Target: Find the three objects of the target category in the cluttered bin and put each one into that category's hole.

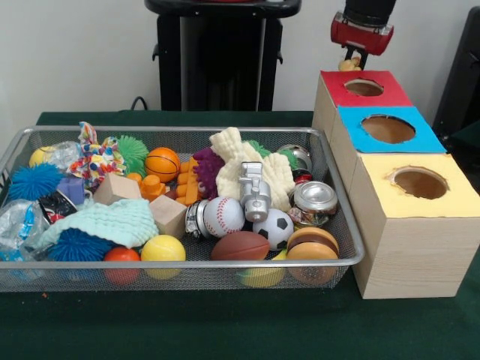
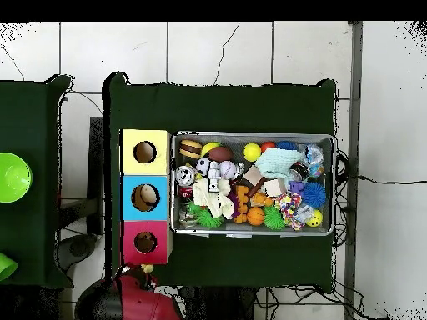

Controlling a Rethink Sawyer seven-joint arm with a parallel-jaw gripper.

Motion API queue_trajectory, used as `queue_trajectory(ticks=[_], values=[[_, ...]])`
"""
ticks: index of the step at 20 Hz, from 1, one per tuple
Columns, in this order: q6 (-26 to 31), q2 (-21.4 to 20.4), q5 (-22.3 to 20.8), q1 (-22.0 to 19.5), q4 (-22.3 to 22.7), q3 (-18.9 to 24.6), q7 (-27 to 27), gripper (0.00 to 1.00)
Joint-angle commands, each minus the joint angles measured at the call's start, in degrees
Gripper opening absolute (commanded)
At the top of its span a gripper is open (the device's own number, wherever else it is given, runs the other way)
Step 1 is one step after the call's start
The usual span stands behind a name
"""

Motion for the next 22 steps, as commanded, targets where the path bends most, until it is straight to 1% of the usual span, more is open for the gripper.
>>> queue_trajectory(ticks=[1, 2, 5, 7, 13, 18, 20, 22], values=[[7.8, 0.5, 0.9, -2.8, -14.5, -2.3, 6.9, 0.00], [10.7, -0.4, 0.4, -2.0, -15.2, -3.2, 7.3, 0.00], [19.8, -3.7, -1.9, -2.1, -17.0, -4.6, 7.6, 0.00], [22.8, -4.8, -2.8, -2.1, -18.0, -5.1, 7.8, 0.00], [28.5, -6.4, -4.0, -3.5, -19.8, -4.6, 8.1, 0.00], [29.3, -6.4, -4.6, -4.2, -20.7, -4.5, 8.2, 0.00], [30.5, -6.3, -5.2, -4.2, -21.7, -4.8, 8.1, 0.00], [29.3, -5.9, -6.0, -4.3, -22.0, -5.1, 7.4, 0.00]])
